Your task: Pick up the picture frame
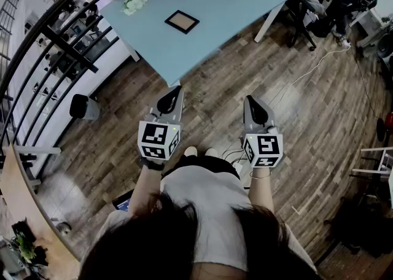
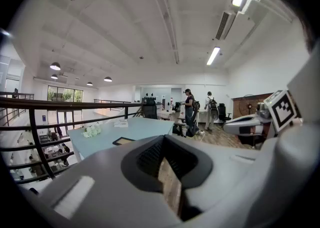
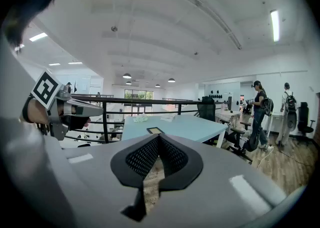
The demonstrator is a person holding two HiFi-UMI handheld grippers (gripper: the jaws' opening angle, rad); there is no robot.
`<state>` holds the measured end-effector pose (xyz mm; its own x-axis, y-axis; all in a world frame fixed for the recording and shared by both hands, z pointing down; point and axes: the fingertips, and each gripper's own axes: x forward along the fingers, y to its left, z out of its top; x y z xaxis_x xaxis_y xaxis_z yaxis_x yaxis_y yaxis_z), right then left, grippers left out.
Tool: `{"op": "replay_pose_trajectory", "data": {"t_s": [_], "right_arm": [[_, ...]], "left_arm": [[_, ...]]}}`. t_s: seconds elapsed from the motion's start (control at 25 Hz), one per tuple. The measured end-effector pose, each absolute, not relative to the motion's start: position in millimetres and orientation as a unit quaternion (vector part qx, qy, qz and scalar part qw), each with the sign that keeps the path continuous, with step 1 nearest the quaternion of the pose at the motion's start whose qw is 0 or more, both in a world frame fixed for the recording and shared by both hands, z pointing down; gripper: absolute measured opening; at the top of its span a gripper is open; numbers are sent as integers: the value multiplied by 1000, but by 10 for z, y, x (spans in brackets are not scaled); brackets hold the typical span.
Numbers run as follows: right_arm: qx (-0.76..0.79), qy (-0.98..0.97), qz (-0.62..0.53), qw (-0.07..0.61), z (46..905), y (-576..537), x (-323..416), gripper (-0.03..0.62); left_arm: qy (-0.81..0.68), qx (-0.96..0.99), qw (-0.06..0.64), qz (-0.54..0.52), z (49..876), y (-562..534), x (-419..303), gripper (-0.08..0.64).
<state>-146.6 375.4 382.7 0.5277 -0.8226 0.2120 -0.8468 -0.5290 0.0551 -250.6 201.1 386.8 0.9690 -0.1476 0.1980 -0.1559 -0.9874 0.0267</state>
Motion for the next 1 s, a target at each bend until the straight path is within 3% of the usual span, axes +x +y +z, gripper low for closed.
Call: {"op": "replay_pose_trajectory", "data": {"t_s": [0.84, 1.0], "right_arm": [[868, -491, 60, 53, 3790, 4323, -1000, 6], [864, -496, 68, 47, 3825, 4219, -823, 37]], "left_arm": [[-147, 982, 32, 115, 3987, 2259, -2389, 60], [-147, 981, 40, 118, 4040, 2153, -2229, 60]]}}
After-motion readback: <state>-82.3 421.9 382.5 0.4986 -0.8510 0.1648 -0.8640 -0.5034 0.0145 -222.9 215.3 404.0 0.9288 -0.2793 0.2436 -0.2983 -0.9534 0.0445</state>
